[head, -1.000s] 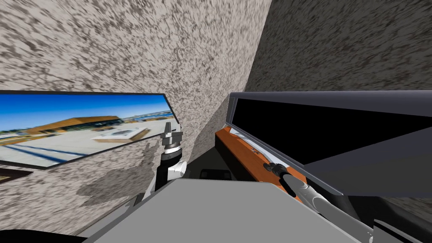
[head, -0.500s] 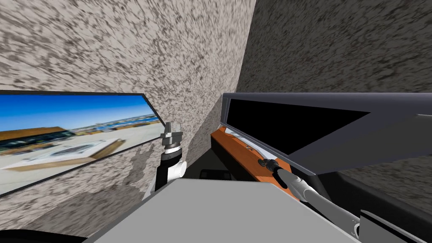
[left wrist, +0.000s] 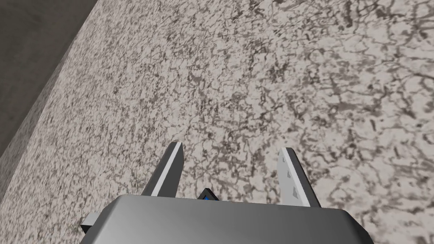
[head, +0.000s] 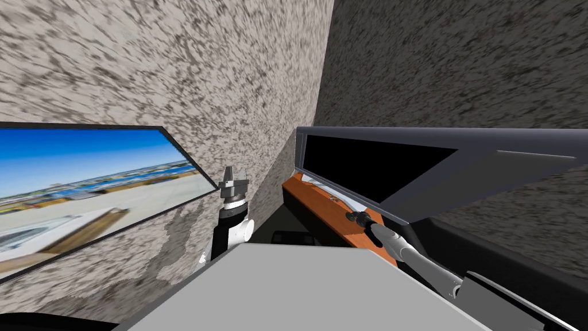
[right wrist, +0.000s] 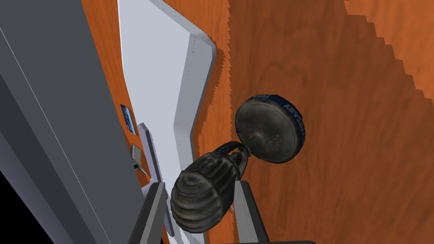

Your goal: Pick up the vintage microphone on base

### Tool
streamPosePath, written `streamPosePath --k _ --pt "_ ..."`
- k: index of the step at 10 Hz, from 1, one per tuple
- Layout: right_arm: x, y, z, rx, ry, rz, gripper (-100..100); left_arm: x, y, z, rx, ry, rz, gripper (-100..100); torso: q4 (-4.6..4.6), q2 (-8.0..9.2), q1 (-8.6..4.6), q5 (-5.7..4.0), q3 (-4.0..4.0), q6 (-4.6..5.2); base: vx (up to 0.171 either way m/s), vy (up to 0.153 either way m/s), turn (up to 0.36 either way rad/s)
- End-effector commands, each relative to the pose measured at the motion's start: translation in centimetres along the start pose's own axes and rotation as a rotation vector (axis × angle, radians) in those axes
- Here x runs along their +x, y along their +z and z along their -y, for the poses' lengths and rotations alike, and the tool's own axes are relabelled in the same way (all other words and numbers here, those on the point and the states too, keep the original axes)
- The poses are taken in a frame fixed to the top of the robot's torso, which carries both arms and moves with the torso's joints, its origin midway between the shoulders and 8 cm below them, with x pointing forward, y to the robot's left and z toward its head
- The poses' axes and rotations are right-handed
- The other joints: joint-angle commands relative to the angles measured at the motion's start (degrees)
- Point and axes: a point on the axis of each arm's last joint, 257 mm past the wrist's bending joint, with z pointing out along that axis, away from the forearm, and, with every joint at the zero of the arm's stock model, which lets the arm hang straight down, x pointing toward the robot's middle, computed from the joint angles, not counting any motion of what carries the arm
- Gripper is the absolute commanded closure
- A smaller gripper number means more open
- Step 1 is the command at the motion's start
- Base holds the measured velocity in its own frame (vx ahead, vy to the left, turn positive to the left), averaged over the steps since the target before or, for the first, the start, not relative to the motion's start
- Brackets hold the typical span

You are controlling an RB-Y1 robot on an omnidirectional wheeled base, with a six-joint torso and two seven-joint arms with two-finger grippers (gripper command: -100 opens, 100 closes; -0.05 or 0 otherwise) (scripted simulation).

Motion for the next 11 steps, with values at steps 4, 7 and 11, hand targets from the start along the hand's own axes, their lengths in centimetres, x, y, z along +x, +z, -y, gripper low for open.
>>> streamPosePath --k 4,7,11 --pt "-5.3 0.7 0.5 -0.018 -0.073 0.097 100 0.0 0.0 0.0 0.000 0.000 0.000 0 0.02 0.04 0.03 0.00 0.02 -0.09 0.055 0.025 -0.262" --pt "-5.3 0.7 0.5 -0.017 -0.100 0.097 100 0.0 0.0 0.0 0.000 0.000 0.000 0 0.07 0.09 0.01 0.04 0.07 -0.19 0.025 0.012 -0.019" --pt "-9.8 1.2 1.1 -0.019 -0.164 0.178 100 0.0 0.0 0.0 0.000 0.000 0.000 0 0.06 0.15 0.03 0.05 0.10 -0.14 0.037 0.017 -0.219"
